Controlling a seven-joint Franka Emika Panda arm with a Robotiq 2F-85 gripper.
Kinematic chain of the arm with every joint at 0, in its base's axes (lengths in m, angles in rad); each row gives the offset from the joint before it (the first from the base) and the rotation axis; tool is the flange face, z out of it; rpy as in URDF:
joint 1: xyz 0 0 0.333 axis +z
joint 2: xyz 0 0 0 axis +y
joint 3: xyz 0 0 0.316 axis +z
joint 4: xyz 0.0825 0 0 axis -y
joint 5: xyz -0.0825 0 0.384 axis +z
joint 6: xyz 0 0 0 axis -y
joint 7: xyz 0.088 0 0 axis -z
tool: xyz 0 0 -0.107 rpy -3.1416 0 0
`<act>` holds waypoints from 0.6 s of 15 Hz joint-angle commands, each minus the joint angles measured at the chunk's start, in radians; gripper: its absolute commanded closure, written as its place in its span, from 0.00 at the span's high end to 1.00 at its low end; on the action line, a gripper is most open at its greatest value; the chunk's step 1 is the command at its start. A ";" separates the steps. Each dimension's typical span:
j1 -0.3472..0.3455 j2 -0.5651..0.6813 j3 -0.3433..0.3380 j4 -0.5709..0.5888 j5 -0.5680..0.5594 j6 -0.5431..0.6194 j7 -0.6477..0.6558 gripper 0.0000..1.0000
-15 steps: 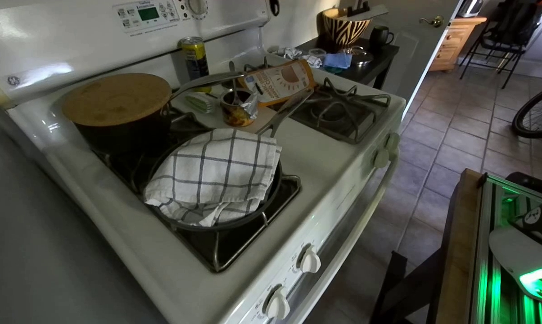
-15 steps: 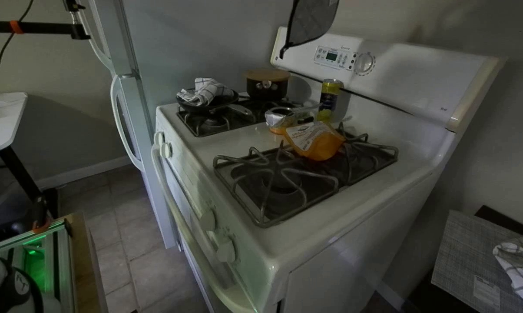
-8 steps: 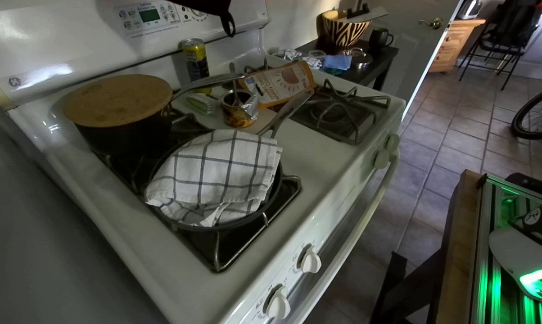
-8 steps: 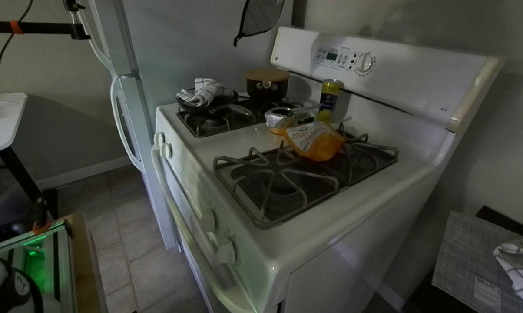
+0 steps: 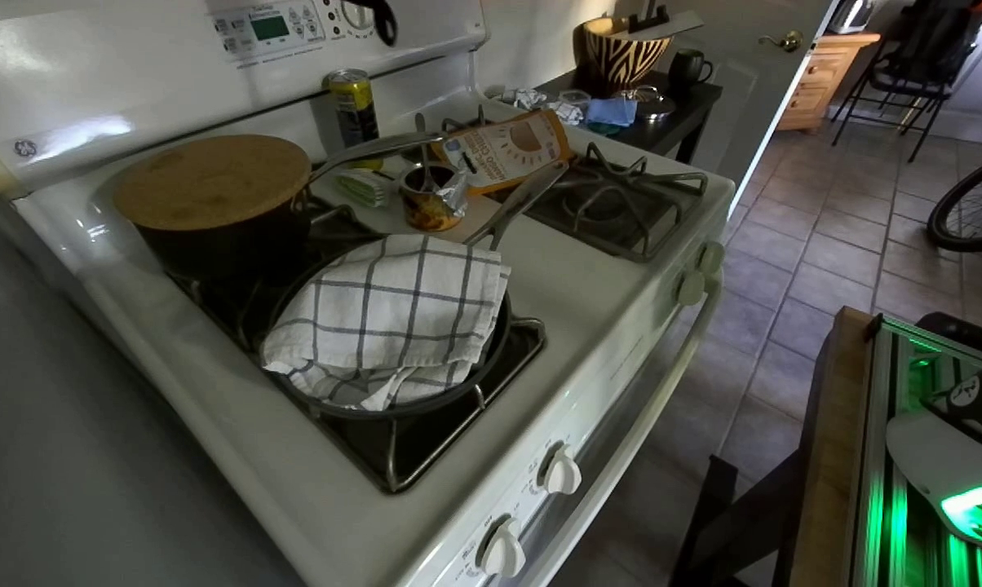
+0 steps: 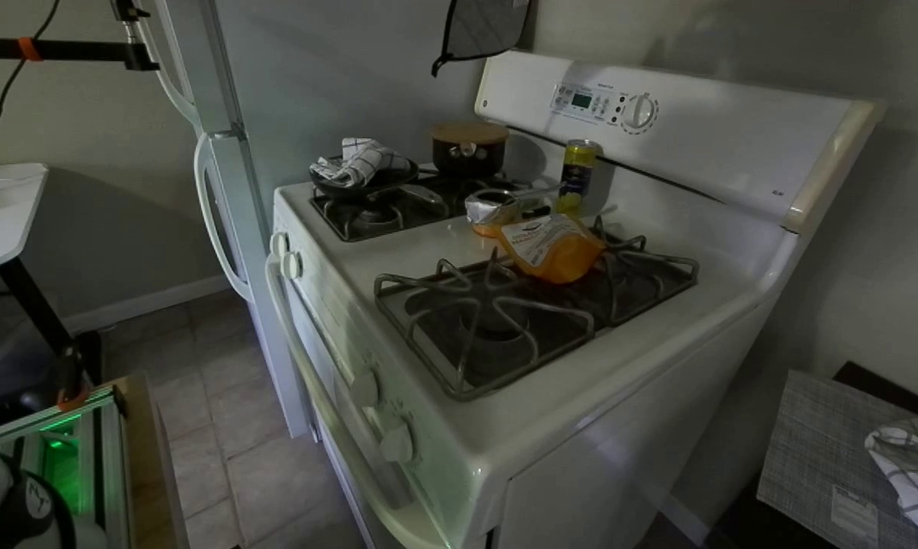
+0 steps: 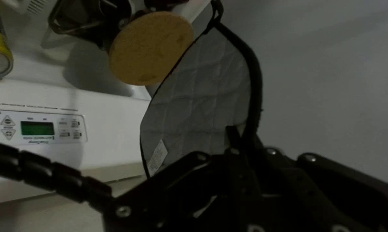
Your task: Put the black mat on the pot
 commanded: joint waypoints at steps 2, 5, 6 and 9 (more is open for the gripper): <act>0.049 0.042 0.018 -0.025 0.050 0.222 0.187 0.02; 0.099 0.095 0.044 0.003 0.037 0.256 0.261 0.02; 0.110 0.108 0.056 0.009 0.037 0.236 0.274 0.02; 0.149 0.148 0.085 0.029 0.033 0.240 0.274 0.02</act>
